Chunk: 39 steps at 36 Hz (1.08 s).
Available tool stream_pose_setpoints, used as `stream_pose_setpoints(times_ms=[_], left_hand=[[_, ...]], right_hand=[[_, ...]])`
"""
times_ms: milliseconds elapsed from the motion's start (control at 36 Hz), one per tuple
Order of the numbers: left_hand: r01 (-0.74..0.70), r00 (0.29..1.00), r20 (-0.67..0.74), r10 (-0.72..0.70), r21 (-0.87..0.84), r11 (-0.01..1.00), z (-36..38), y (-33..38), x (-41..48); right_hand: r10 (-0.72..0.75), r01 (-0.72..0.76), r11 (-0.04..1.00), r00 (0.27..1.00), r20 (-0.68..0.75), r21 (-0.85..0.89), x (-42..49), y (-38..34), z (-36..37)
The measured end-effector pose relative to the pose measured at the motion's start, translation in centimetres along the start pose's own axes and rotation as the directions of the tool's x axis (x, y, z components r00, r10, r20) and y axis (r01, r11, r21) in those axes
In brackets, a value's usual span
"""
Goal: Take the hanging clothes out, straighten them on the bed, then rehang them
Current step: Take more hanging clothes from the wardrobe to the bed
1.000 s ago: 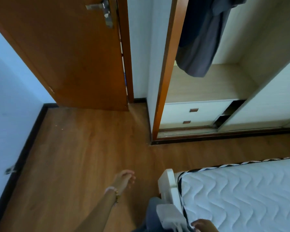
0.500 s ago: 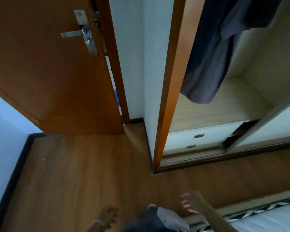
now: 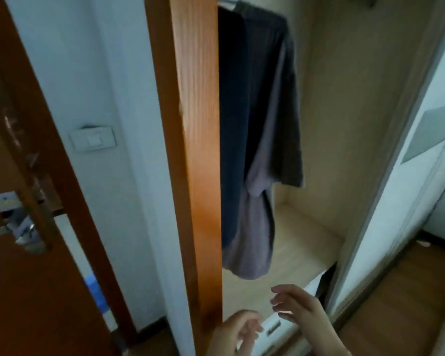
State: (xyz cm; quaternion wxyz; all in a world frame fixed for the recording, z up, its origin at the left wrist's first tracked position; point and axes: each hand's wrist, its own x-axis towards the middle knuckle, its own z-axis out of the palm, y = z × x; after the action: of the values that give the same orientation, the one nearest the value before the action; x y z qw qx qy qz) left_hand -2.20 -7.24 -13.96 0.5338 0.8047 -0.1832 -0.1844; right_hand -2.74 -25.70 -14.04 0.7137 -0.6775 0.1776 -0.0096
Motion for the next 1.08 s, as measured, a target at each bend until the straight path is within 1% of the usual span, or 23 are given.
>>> stream_pose_setpoints(times_ms=[56,83,111,167,194,278,306,389,444,500,556,583,611,667,694,722,750,833,861,917,944,1000,1083], left_hand=[[-0.246,0.964,-0.065,0.259,0.164,0.955,-0.7,5.5,3.4],[-0.301,0.944,-0.085,0.318,0.166,0.939,-0.9,8.2,4.6],[-0.392,0.908,-0.097,0.408,0.153,0.907,-1.0,10.0,6.0],[-0.561,0.778,-0.238,0.581,0.151,0.814,-1.3,13.5,8.2],[-0.604,0.735,-0.289,0.614,0.134,0.786,-1.4,15.3,9.1],[-0.687,0.59,-0.44,0.677,0.167,0.708,-2.0,19.8,11.9],[-0.693,0.557,-0.484,0.675,0.176,0.699,-2.4,21.5,12.6],[-0.724,0.397,-0.601,0.694,0.259,0.639,-4.0,25.2,14.6],[-0.704,0.295,-0.689,0.662,0.311,0.638,-5.4,27.3,15.9],[-0.643,0.159,-0.766,0.623,0.399,0.654,-7.2,29.6,17.2],[-0.518,0.039,-0.806,0.591,0.489,0.702,-9.2,31.9,18.3],[-0.457,0.007,-0.818,0.576,0.51,0.729,-10.2,33.1,18.8],[-0.399,-0.007,-0.828,0.561,0.517,0.757,-11.4,34.2,19.4],[-0.318,0.005,-0.851,0.525,0.496,0.808,-13.6,36.3,20.3],[-0.301,0.024,-0.866,0.499,0.47,0.83,-14.7,37.2,20.7],[-0.296,0.062,-0.883,0.465,0.429,0.854,-15.8,37.9,21.1],[-0.294,0.113,-0.9,0.422,0.375,0.879,-16.9,38.7,21.6],[-0.295,0.351,-0.907,0.231,0.127,0.947,-19.7,40.1,22.4],[-0.294,0.417,-0.893,0.166,0.041,0.955,-20.5,40.2,22.6],[-0.266,0.52,-0.849,0.09,-0.061,0.962,-21.3,40.3,22.7],[-0.26,0.539,-0.839,0.081,-0.074,0.963,-21.9,40.2,22.8],[-0.25,0.542,-0.837,0.072,-0.078,0.965,-22.8,39.9,22.8],[-0.191,0.471,-0.882,0.026,-0.073,0.979,-23.5,39.7,22.2]], right_hand=[[-0.161,0.161,0.987,0.986,-0.037,-0.017,1.3,-4.8,-0.4],[-0.24,0.239,0.971,0.969,-0.06,-0.016,1.8,-7.1,-0.6],[-0.316,0.316,0.949,0.946,-0.075,-0.012,2.2,-9.4,-0.7],[-0.452,0.452,0.892,0.887,-0.093,-0.02,2.8,-13.6,-1.0],[-0.51,0.509,0.86,0.855,-0.093,-0.035,3.1,-15.5,-1.1],[-0.645,0.643,0.764,0.76,-0.084,-0.048,4.3,-20.7,-1.7],[-0.69,0.688,0.723,0.719,-0.083,-0.054,4.6,-22.4,-2.0],[-0.822,0.815,0.569,0.567,-0.056,-0.11,5.8,-27.5,-2.7],[-0.873,0.866,0.486,0.488,-0.011,-0.122,6.8,-30.8,-3.0],[-0.895,0.893,0.435,0.443,0.052,-0.118,8.0,-34.2,-2.9],[-0.897,0.904,0.409,0.423,0.127,-0.124,9.6,-37.4,-2.4],[-0.892,0.904,0.404,0.423,0.161,-0.139,10.5,-38.9,-2.0],[-0.882,0.9,0.404,0.431,0.192,-0.164,11.3,-40.4,-1.6],[-0.856,0.884,0.413,0.459,0.239,-0.22,12.9,-43.1,-0.8],[-0.841,0.875,0.426,0.476,0.257,-0.229,13.6,-44.4,-0.4],[-0.823,0.866,0.447,0.496,0.276,-0.224,14.1,-45.6,0.0],[-0.799,0.853,0.48,0.522,0.299,-0.207,14.7,-46.7,0.4],[-0.677,0.77,0.612,0.627,0.384,-0.179,15.8,-49.2,1.8],[-0.631,0.739,0.648,0.656,0.414,-0.185,16.2,-49.7,2.3],[-0.549,0.693,0.692,0.688,0.474,-0.203,16.9,-50.5,3.3],[-0.513,0.672,0.711,0.697,0.5,-0.206,17.4,-50.8,3.8],[-0.441,0.621,0.756,0.717,0.539,-0.208,18.2,-51.0,4.3],[-0.4,0.582,0.796,0.713,0.576,-0.166,19.4,-51.1,4.7]])
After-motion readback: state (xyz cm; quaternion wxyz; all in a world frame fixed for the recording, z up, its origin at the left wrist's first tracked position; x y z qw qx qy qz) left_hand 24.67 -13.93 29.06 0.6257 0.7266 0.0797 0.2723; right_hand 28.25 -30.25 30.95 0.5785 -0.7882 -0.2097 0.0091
